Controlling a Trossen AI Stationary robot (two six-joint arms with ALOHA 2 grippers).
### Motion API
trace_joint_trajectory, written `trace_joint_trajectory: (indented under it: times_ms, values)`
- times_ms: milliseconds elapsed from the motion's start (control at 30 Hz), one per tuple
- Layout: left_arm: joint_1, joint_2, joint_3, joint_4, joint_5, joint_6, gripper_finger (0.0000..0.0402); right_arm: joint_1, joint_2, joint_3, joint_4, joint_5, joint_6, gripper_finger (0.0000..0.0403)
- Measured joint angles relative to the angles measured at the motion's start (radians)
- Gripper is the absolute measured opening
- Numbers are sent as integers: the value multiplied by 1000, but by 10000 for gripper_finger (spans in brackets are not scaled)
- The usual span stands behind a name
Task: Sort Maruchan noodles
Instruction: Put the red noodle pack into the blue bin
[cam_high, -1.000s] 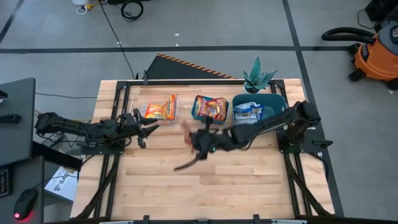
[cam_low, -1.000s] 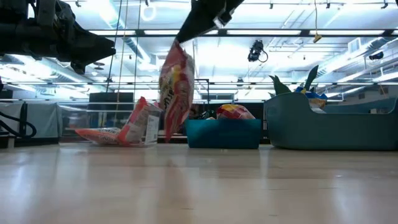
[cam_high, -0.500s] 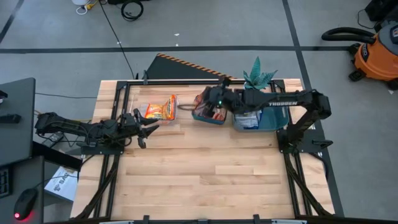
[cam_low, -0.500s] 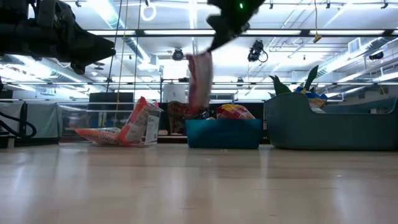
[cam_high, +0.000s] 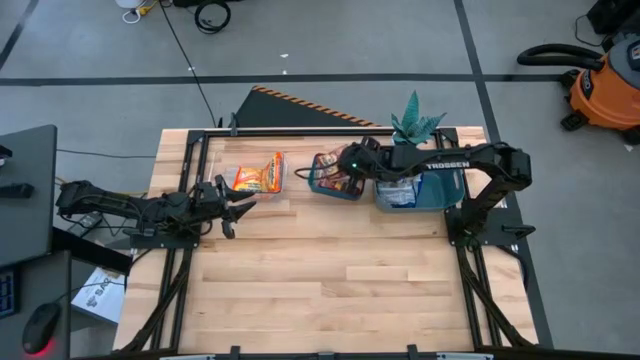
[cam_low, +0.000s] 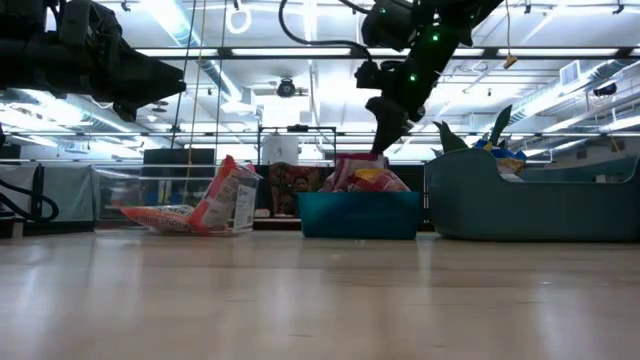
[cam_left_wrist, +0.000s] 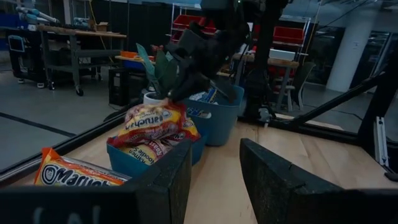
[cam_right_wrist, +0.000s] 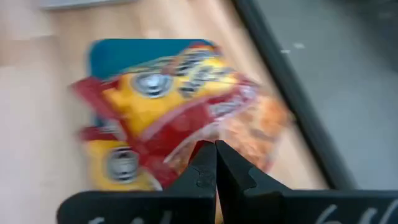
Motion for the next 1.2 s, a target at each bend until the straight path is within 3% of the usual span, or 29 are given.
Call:
trace_joint_trajectory:
  times_ms: [200,567,700,767,1033,1200]
  values:
    - [0,0,0,0,0,3,142,21,0,22,-56,-106,20,7]
    - [0,0,0,1,0,6,142,55,-2,240,-183,-85,31,76]
    - [0,0,0,5,0,5,142,31,3,232,-102,24,17,91]
    - [0,0,0,8,0,5,142,1,19,215,-50,21,16,93]
    - [0,0,0,9,0,0,142,-111,150,153,159,-44,39,91]
    - [0,0,0,8,0,3,142,-160,246,153,225,-227,73,91]
